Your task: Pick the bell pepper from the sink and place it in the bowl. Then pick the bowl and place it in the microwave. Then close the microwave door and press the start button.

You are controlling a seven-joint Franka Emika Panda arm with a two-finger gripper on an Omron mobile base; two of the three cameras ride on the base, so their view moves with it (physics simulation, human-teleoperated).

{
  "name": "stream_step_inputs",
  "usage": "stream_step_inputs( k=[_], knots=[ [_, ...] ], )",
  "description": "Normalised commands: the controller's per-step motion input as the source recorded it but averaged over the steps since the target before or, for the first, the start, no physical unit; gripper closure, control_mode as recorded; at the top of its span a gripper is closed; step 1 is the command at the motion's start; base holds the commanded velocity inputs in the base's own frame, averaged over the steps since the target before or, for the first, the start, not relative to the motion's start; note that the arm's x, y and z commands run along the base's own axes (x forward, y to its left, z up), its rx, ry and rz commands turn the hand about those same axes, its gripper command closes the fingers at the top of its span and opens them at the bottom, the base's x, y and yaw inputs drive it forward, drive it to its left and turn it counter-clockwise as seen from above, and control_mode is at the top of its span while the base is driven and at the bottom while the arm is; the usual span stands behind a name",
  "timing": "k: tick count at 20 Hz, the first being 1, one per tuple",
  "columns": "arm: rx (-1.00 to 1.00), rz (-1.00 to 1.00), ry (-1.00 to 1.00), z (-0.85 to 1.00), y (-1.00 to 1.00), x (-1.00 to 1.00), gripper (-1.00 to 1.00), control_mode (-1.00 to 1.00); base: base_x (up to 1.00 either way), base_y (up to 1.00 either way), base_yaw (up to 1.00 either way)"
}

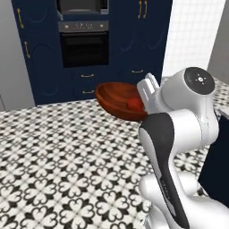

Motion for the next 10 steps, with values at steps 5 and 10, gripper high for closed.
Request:
stream_step_inputs(
  k=[5,10],
  knots=[
    [0.00,0.00,0.00,0.00,0.00,0.00,1.00,1.00,1.00,-0.32,-0.05],
    [0.00,0.00,0.00,0.00,0.00,0.00,1.00,1.00,1.00,-0.21,-0.02]
  ],
)
